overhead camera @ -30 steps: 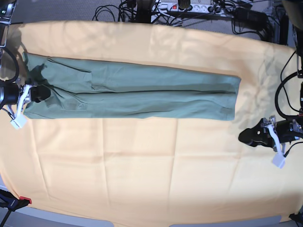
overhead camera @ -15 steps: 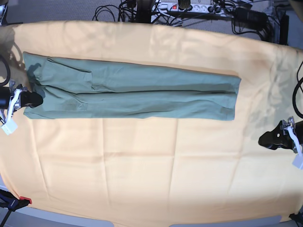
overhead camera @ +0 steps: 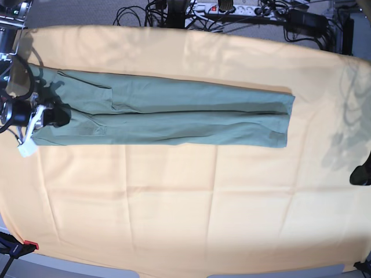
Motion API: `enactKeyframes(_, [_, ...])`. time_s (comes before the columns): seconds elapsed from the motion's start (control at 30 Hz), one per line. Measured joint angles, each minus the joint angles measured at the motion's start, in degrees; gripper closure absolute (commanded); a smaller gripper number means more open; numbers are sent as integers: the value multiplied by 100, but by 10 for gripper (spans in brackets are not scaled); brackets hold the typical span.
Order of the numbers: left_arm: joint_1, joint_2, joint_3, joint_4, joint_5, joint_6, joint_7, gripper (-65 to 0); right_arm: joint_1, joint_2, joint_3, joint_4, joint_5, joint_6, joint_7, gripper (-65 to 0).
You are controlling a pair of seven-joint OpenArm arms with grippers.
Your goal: Fold the T-shirt properly
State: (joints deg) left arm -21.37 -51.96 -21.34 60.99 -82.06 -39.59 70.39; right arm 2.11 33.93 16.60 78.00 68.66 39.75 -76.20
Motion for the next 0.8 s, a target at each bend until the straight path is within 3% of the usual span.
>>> enactKeyframes(0.07, [227, 7, -105, -7, -2, 2, 0, -290, -142, -127, 0, -4, -855, 4, 496, 0])
enactKeyframes(0.2, [557, 52, -133, -7, 2, 0, -35, -290, -365, -214, 13, 28, -1578, 52, 1287, 0])
enactKeyframes(0.43, [916, 140, -140, 0, -160, 0, 63, -291, -402, -271, 44, 33, -1637, 57, 1281, 0])
enactKeyframes(0.53, [1143, 205, -142, -4, -153, 0, 122, -326, -402, -269, 44, 33, -1624, 57, 1281, 0])
enactKeyframes(0.8, [1499, 800, -151, -7, -151, 205, 98, -347, -389, -269, 44, 33, -1622, 57, 1279, 0])
